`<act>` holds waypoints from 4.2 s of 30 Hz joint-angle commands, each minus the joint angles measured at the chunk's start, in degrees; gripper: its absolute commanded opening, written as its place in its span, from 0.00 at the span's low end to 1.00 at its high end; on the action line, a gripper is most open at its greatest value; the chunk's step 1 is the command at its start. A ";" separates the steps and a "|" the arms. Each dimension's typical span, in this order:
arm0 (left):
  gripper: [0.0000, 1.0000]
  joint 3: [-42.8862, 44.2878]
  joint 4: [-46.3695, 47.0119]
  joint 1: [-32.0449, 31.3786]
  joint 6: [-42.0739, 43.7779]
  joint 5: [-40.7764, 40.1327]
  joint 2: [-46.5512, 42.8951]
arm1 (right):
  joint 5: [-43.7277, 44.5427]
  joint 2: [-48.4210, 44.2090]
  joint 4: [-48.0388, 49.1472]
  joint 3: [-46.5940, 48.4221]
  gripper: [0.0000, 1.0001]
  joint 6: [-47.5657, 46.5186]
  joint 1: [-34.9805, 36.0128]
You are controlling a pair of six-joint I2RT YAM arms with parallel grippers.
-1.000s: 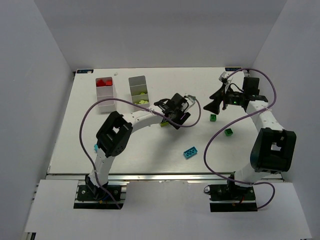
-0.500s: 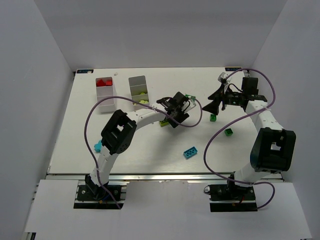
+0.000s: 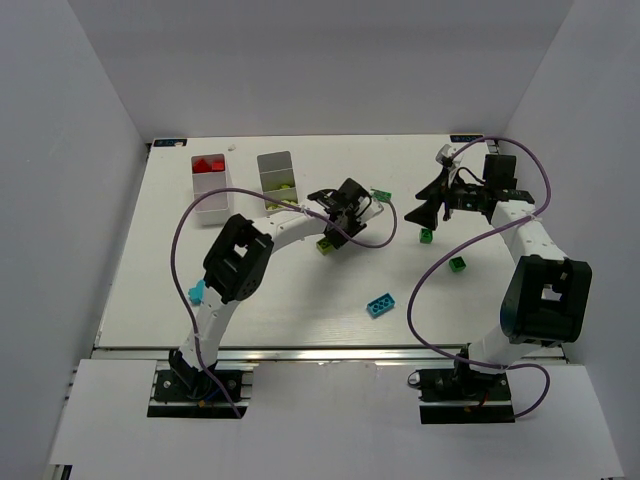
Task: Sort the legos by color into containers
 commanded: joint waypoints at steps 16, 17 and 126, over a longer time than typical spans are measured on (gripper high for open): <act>0.12 -13.16 18.78 12.76 -16.60 10.83 -23.91 | -1.87 0.29 -0.62 1.46 0.89 -1.84 0.14; 0.12 -12.64 18.26 12.94 -15.63 9.70 -24.88 | -1.88 0.37 -0.62 1.46 0.89 -1.92 0.14; 0.98 -57.81 17.11 20.59 -56.05 -3.49 -72.78 | 42.68 23.49 -25.16 16.58 0.74 -45.88 7.79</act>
